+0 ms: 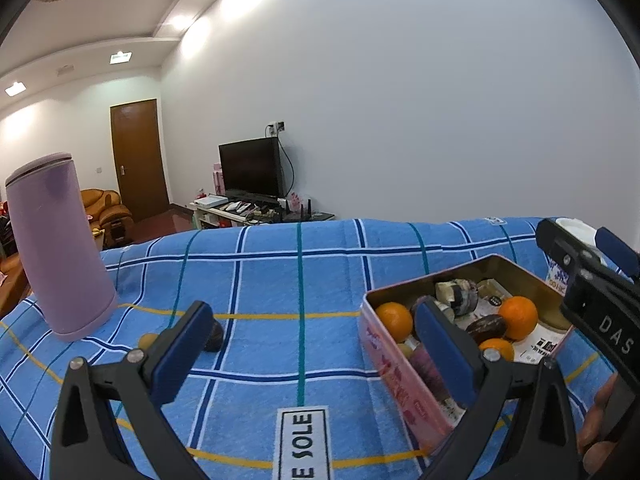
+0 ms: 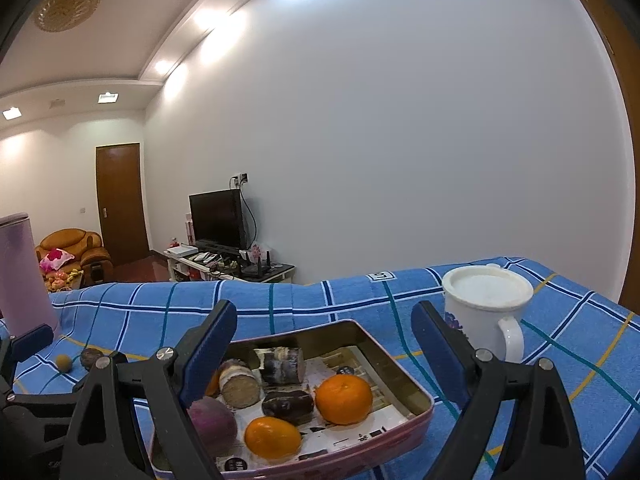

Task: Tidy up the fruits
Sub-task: 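Move both open tools toward the dark round cake and kiwi on the bed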

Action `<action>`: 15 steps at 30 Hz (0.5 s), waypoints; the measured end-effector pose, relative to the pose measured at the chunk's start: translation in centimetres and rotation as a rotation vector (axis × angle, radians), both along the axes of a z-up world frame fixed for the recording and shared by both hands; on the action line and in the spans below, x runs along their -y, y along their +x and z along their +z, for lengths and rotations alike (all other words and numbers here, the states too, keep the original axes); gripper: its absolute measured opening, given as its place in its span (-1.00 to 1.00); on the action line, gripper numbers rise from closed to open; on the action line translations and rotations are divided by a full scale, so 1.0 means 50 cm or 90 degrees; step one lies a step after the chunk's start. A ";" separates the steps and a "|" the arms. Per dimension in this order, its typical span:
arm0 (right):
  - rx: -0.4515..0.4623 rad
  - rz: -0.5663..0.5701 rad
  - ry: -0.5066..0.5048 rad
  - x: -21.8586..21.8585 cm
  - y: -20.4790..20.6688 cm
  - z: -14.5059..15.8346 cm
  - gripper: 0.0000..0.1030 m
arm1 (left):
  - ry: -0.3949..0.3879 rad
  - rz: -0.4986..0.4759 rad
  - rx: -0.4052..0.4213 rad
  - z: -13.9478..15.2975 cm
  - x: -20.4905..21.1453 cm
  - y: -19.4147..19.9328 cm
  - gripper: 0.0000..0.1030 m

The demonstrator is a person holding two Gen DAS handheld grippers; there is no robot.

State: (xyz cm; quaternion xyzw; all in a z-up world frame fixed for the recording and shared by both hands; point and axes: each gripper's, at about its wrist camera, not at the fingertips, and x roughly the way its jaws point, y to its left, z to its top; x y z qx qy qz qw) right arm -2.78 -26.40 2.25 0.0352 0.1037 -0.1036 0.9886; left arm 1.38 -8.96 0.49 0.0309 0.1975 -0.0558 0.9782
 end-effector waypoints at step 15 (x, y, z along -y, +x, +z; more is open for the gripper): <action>-0.020 0.004 0.005 -0.044 -0.005 -0.007 0.75 | 0.026 0.001 -0.020 -0.007 -0.052 -0.001 1.00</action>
